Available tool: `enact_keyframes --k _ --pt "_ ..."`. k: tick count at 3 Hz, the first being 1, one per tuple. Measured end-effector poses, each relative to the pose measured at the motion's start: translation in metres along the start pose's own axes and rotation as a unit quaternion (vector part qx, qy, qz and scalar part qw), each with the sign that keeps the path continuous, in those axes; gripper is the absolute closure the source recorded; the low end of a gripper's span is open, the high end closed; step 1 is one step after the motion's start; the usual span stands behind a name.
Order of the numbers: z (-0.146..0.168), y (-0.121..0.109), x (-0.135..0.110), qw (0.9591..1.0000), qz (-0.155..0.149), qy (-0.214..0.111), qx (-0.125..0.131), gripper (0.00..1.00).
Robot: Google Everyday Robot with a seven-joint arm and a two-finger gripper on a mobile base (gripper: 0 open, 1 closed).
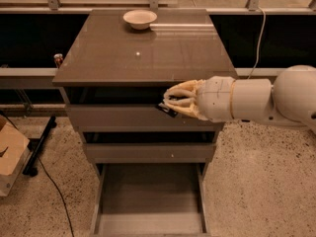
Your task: Pick rxbar blueberry from bottom drawer and place on counter
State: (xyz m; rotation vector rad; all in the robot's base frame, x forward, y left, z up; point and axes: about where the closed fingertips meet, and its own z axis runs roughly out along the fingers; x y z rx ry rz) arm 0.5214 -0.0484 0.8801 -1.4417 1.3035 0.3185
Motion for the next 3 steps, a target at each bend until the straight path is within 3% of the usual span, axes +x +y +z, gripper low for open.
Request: enact_keyframes --k 1,2,3 --pt "0.011 -0.037 -0.021 0.9993 -0.035 -0.009 0.008 1.0" --pt "0.028 -0.079 -0.034 0.998 -0.053 -0.011 0.032 1.0" --pt "0.053 -0.121 -0.037 0.9959 -0.072 -0.015 0.054 1.0"
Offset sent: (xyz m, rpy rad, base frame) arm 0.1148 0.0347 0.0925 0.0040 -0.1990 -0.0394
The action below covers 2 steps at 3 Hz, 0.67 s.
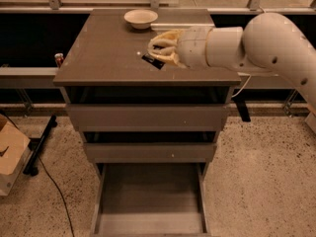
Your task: Pick rxbar blueberry from bottom drawer and place on counter
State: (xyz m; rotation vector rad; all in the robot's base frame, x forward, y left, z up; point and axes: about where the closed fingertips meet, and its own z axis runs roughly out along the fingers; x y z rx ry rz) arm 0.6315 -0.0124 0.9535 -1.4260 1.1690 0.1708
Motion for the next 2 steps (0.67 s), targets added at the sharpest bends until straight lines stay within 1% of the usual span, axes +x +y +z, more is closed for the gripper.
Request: enact_keyframes --k 1,2 --pt "0.032 -0.036 0.015 0.9997 -0.011 0.005 0.02 1.0" --pt "0.06 -0.064 0.038 0.9993 -0.016 0.01 0.033 0.86"
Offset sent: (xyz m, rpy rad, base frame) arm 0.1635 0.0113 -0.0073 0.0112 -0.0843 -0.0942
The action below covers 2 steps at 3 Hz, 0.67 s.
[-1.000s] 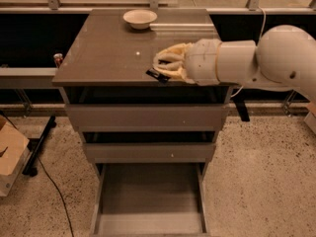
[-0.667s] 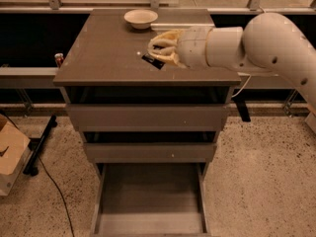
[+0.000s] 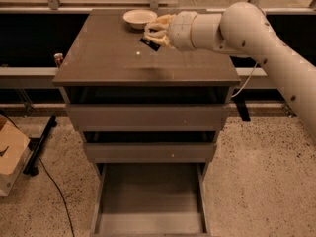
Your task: Pick rxbar blueberry from bottom drawer and place on counter
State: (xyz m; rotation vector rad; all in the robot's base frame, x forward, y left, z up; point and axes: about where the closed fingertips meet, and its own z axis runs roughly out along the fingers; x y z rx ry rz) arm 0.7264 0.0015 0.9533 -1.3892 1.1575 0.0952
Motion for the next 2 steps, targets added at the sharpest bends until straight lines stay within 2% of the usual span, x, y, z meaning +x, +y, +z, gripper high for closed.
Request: enact_keyframes --k 1,2 --pt "0.0281 -0.0195 0.0285 0.9999 -0.003 0.011 0.011 0.63" --pt "0.0304 -0.0212 0.026 0.9999 -0.004 0.009 0.012 0.4"
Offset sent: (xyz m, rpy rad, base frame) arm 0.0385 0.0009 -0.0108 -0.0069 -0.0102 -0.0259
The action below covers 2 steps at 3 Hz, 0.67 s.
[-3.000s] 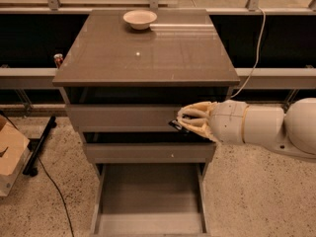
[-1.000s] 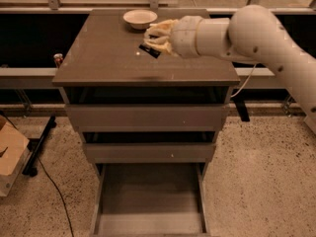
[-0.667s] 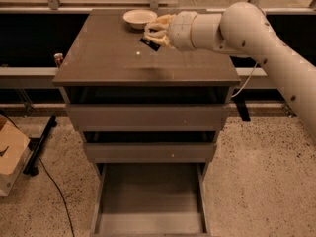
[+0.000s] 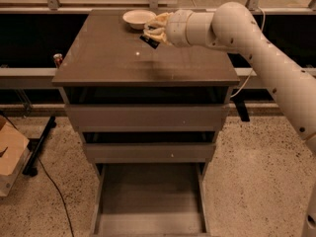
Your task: Pick rxbar blueberry from bottom drawer and place on counter
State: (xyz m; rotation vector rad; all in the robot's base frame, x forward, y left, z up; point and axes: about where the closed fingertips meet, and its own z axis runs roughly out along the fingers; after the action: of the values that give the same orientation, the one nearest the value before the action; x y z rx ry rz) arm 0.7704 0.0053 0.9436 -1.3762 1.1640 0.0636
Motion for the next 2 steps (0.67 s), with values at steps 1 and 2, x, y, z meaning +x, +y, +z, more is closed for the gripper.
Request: enact_keyframes --k 1,2 --pt "0.0021 0.0017 -0.001 1.0 0.0 -0.001 -0.002 0.17" --pt "0.0045 0.0033 -0.0023 1.0 0.0 -0.003 -0.003 0.0"
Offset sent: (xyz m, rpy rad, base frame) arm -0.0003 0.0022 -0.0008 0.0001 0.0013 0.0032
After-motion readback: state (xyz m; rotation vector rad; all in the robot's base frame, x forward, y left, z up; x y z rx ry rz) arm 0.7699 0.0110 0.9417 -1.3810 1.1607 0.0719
